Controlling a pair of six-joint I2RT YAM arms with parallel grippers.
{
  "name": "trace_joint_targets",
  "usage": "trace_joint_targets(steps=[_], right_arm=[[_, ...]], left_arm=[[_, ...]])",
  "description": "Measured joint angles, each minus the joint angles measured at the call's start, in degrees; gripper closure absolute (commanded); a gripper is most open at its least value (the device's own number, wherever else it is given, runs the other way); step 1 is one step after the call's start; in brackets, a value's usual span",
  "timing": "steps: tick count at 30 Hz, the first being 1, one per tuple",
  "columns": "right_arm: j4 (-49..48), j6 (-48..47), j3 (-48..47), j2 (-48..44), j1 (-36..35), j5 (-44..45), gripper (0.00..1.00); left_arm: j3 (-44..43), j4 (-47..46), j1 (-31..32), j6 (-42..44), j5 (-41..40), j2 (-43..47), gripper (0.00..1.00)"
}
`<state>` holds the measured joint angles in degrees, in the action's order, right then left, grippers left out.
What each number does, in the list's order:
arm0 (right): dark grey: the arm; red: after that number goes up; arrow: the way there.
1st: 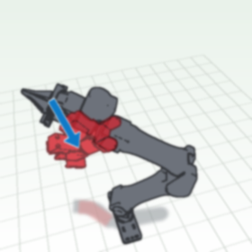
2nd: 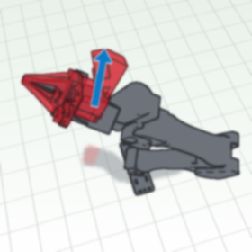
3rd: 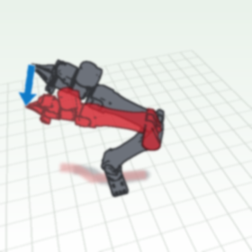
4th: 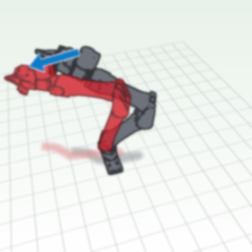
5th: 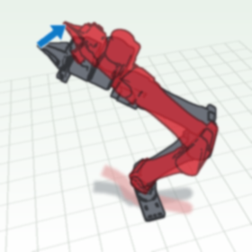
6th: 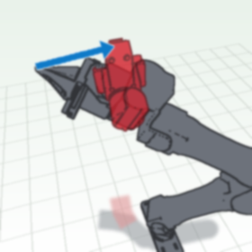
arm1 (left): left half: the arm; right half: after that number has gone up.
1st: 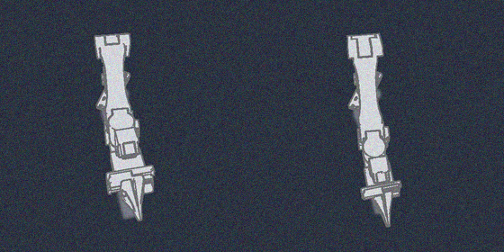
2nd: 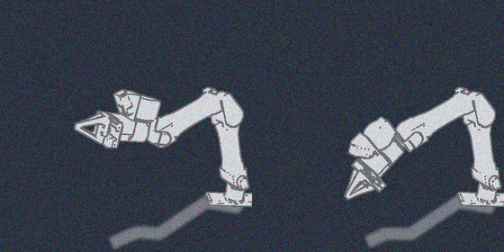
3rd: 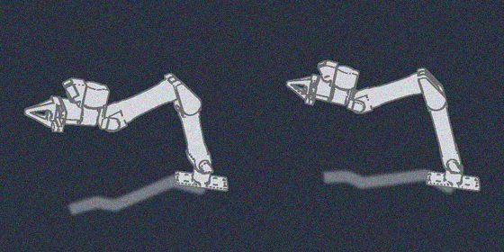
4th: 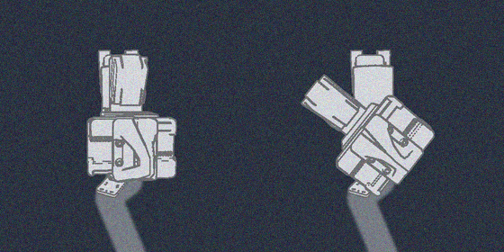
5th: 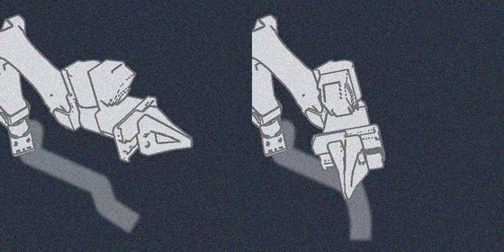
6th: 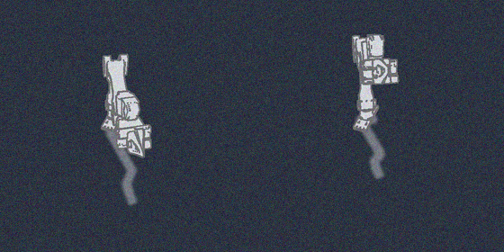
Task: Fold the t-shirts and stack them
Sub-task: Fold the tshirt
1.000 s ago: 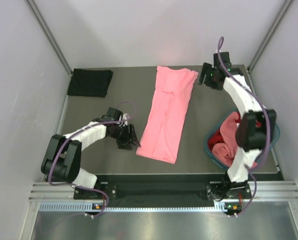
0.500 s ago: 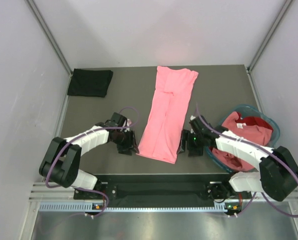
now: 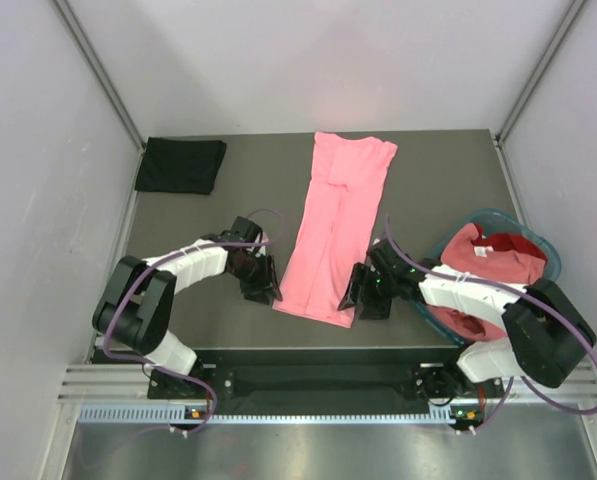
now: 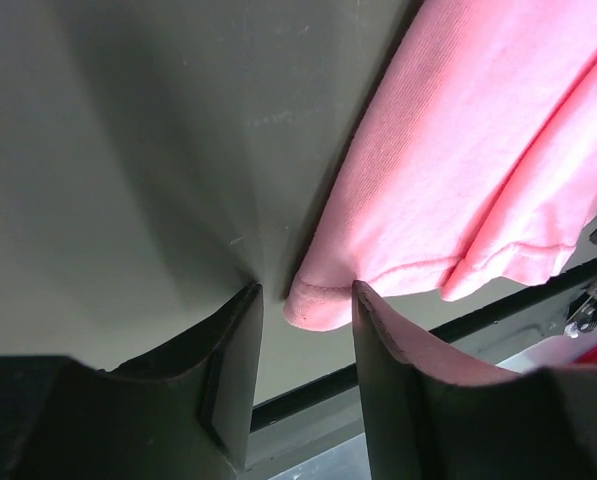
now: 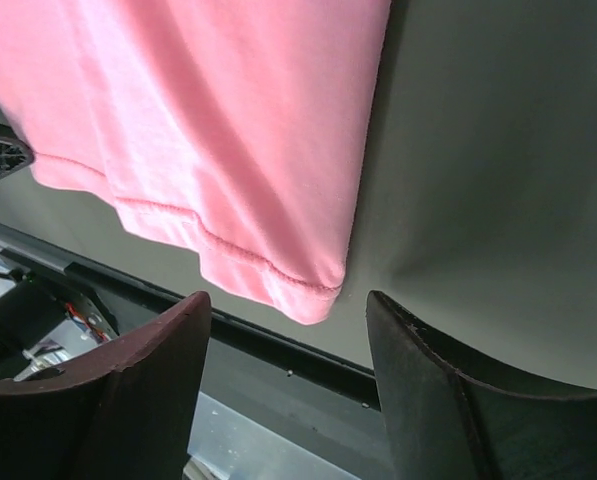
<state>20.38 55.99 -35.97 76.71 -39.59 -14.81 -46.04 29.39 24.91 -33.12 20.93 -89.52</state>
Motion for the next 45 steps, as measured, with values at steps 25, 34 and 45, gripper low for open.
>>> trace_joint_targets(steps=[25, 34, 45], right_arm=[[-0.72, 1.66, -0.35, 5.64, -2.58, 1.22, 0.89], [-1.77, -0.59, 4.55, 0.33, -2.45, 1.97, 0.99], [-6.38, -3.45, 7.08, -0.68, -2.27, -0.63, 1.0]], left_arm=[[-0.55, 0.55, 0.13, 0.28, 0.2, -2.03, 1.0], [1.29, -1.31, 0.11, 0.28, 0.5, -0.7, 1.0], [3.65, -2.62, 0.13, -0.02, 2.38, 1.14, 1.0]])
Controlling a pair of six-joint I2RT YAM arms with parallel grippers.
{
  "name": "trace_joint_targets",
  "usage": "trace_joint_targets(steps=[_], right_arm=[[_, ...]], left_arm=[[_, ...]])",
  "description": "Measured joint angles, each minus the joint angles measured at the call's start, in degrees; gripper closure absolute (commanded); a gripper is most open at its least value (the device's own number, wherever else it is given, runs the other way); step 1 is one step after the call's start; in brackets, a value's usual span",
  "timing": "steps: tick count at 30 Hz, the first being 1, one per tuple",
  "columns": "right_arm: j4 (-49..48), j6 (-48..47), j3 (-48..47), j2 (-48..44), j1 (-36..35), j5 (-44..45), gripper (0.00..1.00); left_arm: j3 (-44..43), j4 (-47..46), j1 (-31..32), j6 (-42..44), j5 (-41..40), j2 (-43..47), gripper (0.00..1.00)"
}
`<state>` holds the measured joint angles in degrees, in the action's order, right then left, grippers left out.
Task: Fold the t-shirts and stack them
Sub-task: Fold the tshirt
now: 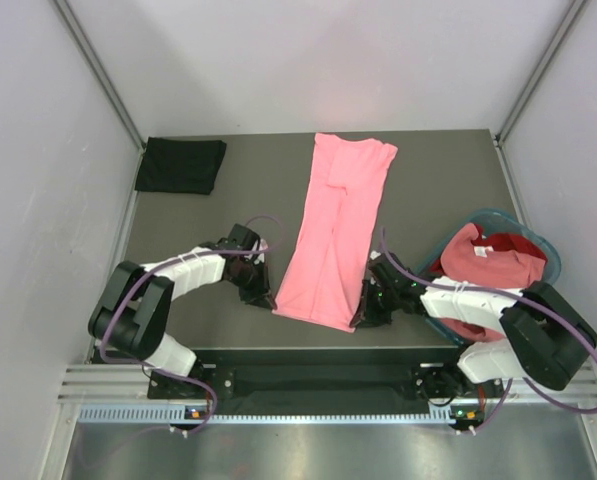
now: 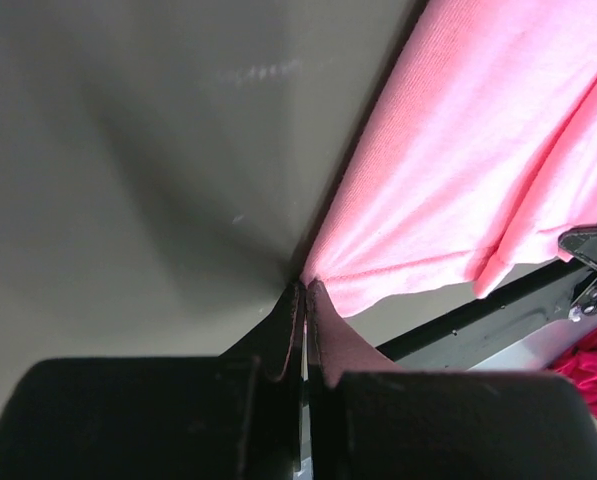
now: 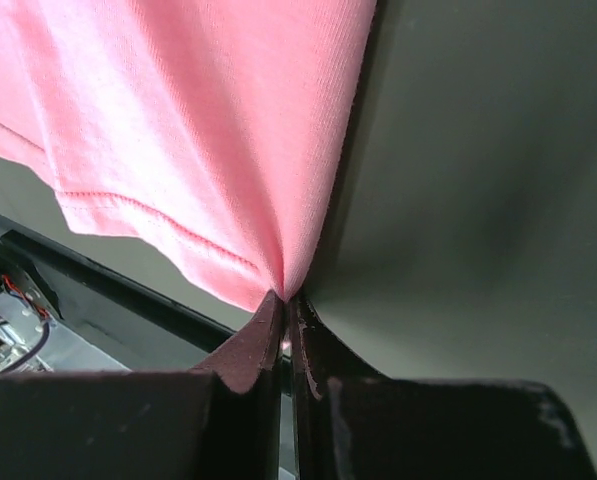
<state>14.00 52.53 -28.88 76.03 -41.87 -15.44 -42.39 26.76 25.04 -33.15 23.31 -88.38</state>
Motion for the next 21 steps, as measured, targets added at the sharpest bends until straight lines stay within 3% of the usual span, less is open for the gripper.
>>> trace_joint_targets(steps=[13, 21], right_arm=[[-4.31, 0.85, 4.63, -2.05, 0.0, -5.14, 1.0], [2.12, -0.98, 0.48, -1.81, 0.0, -2.54, 1.0]], left_arm=[[5.79, 1.31, 0.09, -1.07, -0.87, 7.21, 1.0], [3.93, 3.28, 0.13, -1.2, -0.74, 7.76, 1.0]])
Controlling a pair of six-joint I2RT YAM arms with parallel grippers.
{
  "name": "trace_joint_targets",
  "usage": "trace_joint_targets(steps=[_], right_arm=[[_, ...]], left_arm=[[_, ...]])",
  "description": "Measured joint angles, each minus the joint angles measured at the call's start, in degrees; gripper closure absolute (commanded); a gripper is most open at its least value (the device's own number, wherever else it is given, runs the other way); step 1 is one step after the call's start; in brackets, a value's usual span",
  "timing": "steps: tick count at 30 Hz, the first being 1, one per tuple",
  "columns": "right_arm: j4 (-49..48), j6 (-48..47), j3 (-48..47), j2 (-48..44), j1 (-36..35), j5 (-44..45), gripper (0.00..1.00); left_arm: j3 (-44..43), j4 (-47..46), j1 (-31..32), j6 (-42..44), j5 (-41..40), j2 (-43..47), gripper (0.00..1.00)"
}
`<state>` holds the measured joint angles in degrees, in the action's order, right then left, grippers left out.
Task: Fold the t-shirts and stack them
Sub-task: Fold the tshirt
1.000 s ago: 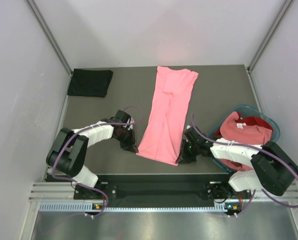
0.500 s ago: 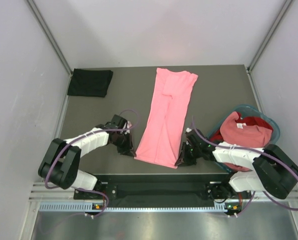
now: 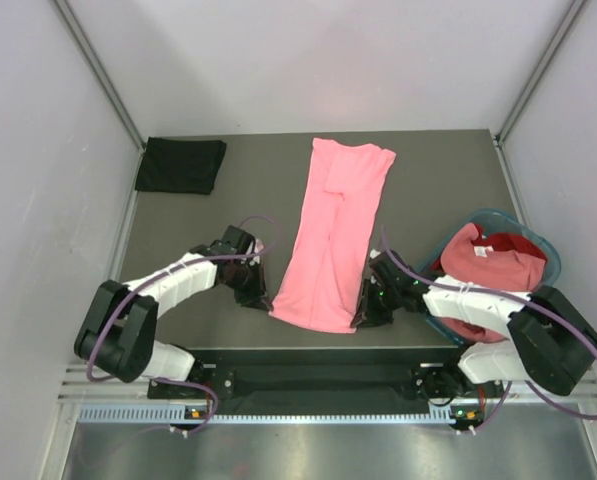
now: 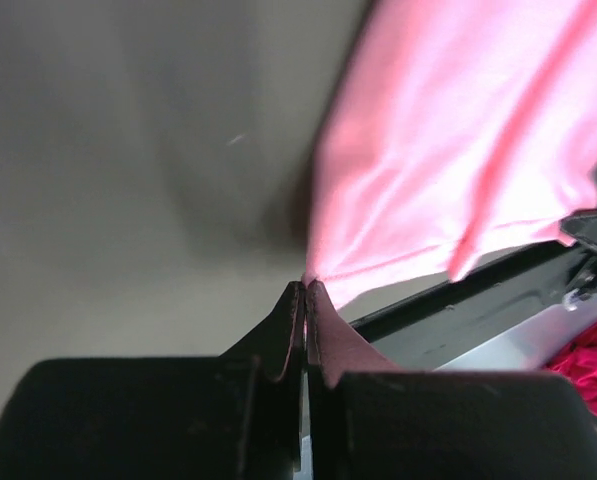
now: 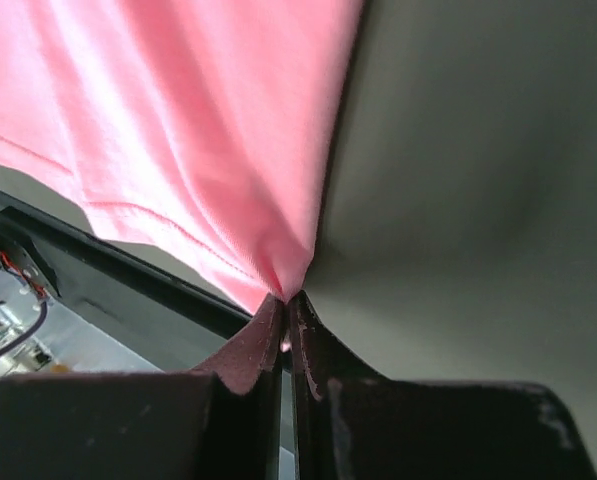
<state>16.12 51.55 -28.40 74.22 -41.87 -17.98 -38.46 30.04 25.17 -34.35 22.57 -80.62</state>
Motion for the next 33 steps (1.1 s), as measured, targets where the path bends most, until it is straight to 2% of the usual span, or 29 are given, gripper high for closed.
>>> trace_joint_targets(steps=[6, 11, 18, 25, 33], right_arm=[[7.28, -4.22, -10.71, -0.98, 5.16, 3.96, 1.0], [10.56, -9.79, -19.8, 1.86, 14.16, 4.44, 1.0], [14.78, -17.49, -31.06, 12.81, 21.84, 3.02, 1.0], [17.51, -22.43, -43.82, 24.72, 27.39, 1.16, 1.0], [20.15, -25.55, -54.86, 34.67, 31.65, -1.44, 1.0]], left_arm=[[-12.31, 2.1, 0.02, 1.25, -1.62, -0.37, 1.0], [-25.49, 2.71, 0.0, 2.91, -2.56, -8.07, 1.0], [-42.05, 3.34, -0.35, 4.55, -3.39, -23.52, 1.0], [-56.59, 3.72, -1.38, 5.01, -3.56, -34.86, 1.0], [-67.06, 3.78, -3.76, 4.11, -2.36, -43.87, 1.0]])
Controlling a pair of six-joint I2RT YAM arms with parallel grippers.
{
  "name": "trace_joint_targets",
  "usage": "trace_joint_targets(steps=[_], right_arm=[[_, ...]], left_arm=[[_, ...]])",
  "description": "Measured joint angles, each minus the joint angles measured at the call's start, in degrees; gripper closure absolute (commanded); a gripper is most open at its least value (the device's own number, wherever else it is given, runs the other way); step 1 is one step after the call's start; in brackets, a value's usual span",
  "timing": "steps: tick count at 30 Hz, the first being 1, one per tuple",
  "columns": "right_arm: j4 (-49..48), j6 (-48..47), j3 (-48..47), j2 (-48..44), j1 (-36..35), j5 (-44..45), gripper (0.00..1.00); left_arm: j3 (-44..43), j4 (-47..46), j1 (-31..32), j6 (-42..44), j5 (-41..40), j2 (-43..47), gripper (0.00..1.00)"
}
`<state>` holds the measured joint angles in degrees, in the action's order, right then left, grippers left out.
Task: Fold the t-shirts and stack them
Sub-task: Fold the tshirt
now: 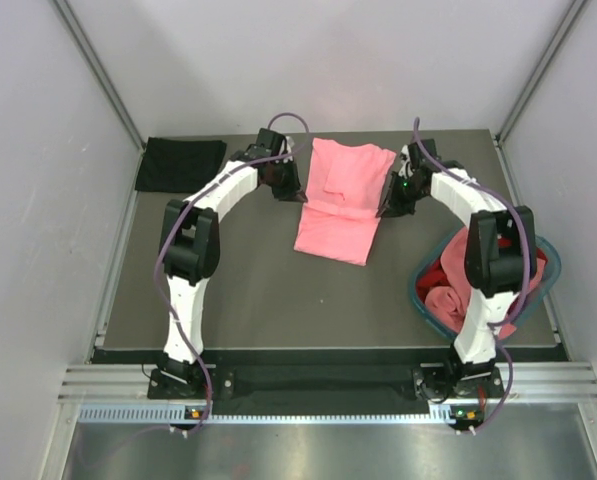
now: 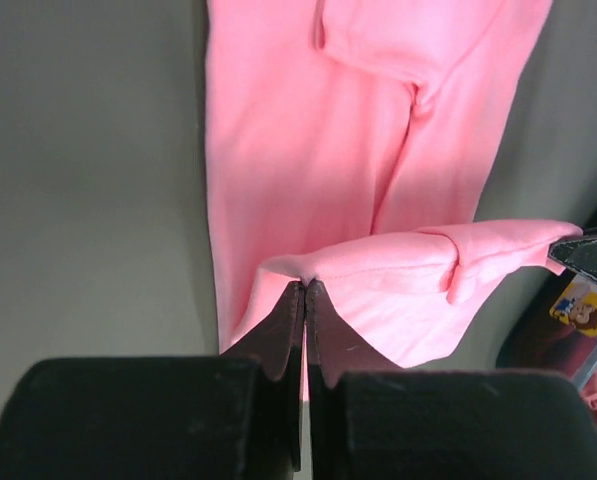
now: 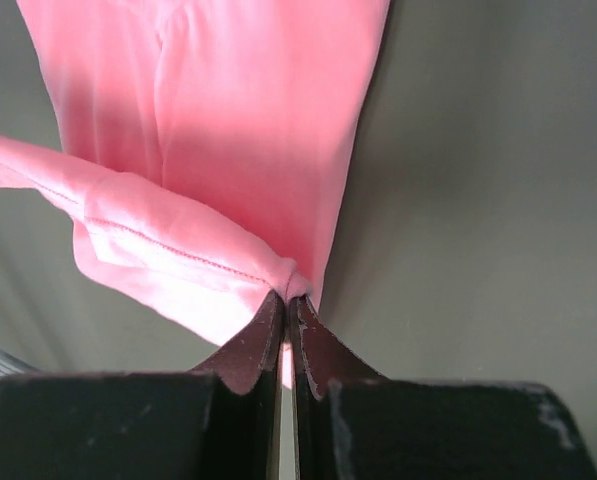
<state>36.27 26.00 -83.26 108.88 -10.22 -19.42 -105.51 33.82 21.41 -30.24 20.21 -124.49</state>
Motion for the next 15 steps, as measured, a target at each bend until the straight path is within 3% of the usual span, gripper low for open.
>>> trace_joint_targets(steps=[15], right_arm=[[3.1, -2.32, -9.57, 10.49, 1.84, -4.39, 0.96]], left_arm=[[-8.94, 0.0, -0.76, -2.6, 2.51, -8.57, 1.0]])
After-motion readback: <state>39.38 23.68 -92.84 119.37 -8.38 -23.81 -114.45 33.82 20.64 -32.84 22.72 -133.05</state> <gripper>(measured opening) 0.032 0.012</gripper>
